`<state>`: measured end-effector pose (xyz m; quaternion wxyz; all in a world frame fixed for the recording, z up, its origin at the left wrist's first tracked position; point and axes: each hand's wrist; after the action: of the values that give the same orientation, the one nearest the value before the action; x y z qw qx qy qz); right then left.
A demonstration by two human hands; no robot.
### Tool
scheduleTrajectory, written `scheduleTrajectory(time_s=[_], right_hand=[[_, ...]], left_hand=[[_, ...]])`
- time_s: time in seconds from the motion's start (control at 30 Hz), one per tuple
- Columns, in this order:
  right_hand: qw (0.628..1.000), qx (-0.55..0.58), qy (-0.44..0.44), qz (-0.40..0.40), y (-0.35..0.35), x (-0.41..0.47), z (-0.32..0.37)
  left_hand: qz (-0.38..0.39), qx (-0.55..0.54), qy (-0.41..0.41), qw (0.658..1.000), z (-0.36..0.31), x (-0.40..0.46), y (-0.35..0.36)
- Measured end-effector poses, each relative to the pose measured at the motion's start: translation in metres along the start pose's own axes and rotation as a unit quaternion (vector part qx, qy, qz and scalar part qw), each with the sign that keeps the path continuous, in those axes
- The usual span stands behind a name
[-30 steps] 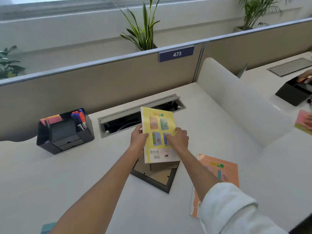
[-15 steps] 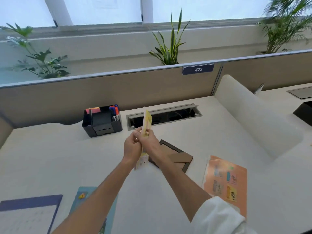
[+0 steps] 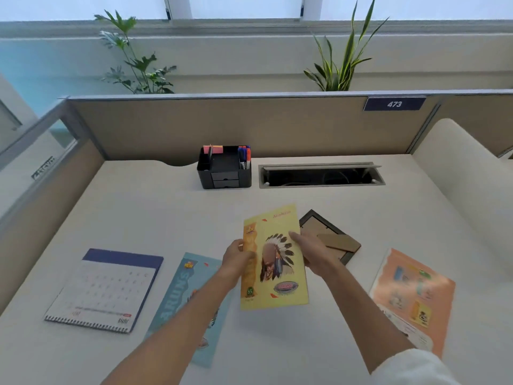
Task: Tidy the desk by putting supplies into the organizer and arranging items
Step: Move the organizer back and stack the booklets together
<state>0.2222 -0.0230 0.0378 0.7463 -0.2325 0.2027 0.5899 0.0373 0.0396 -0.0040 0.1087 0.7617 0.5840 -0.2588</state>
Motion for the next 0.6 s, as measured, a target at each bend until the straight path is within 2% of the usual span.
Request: scheduleTrajectory(time_s=[0.13, 0.23, 0.33, 0.47, 0.6], right_hand=[[0.999, 0.014, 0.034, -0.014, -0.012, 0.002, -0.054], [0.997, 0.016, 0.031, -0.064, -0.016, -0.001, -0.086], [0.996, -0.010, 0.015, -0.089, -0.019, -0.004, -0.109], [0.971, -0.169, 0.013, -0.171, -0.017, -0.001, -0.122], [0.894, -0.359, -0.001, -0.266, -0.009, -0.006, -0.119]], left_hand=[[0.008, 0.022, -0.035, 0.999, 0.035, -0.004, 0.003], [0.009, 0.082, -0.009, 0.997, 0.047, -0.009, 0.000], [-0.032, 0.129, 0.037, 0.991, 0.050, -0.012, -0.018], [-0.130, 0.184, 0.055, 0.973, 0.056, -0.011, -0.062], [-0.192, 0.266, 0.005, 0.945, 0.074, -0.005, -0.106]])
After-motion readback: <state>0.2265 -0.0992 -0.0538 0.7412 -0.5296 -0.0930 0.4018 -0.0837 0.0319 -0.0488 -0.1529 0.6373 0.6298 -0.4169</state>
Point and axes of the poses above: each hand's wrist, its own x-axis towards the middle knuckle, its own y-axis out of the palm, z = x × y, and after that the axes turned 5 degrees about -x, right-handed
